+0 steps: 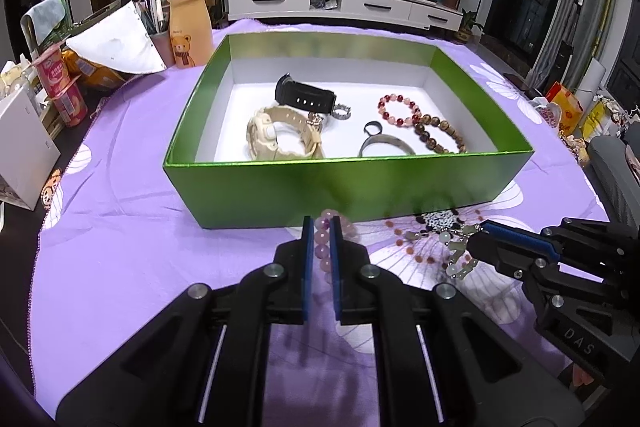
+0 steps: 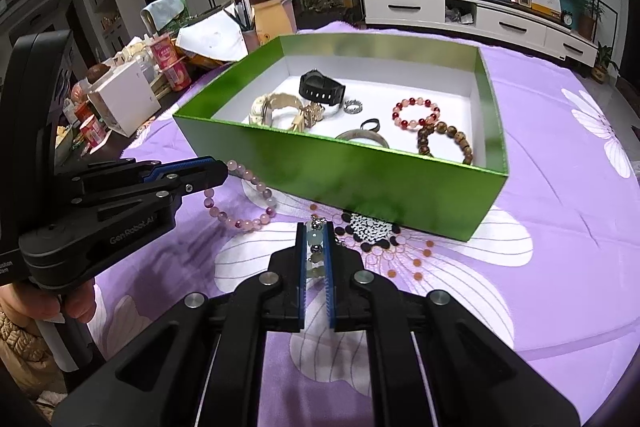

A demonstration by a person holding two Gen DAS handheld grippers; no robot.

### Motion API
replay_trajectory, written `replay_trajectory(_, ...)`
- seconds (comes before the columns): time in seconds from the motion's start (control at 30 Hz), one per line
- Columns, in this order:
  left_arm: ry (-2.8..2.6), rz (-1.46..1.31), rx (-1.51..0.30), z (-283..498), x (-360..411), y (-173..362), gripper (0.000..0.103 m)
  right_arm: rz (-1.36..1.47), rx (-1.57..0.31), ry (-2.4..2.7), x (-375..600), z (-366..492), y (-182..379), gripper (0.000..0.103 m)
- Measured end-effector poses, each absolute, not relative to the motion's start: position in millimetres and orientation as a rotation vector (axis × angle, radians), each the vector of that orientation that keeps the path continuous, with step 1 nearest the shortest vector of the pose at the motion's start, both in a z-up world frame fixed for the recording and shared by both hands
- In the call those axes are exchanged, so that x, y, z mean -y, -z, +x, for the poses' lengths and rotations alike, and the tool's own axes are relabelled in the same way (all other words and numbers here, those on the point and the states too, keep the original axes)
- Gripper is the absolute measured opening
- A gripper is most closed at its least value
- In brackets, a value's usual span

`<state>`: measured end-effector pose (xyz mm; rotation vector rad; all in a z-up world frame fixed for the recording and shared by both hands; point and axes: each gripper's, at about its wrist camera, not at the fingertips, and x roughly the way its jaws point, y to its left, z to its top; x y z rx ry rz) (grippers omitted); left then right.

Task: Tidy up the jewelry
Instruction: 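Carry the pink bracelet and jade pendant over the green box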

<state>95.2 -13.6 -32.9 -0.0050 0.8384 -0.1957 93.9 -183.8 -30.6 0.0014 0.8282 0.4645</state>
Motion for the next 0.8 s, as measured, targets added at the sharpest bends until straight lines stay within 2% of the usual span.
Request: replay_trajectory(0.8, 0.212, 0.004, -0.770, 81.6, 15.5, -2.7, 0.007, 0.040, -0.756, -0.449, 201.0, 81.0, 0.5, 0.007)
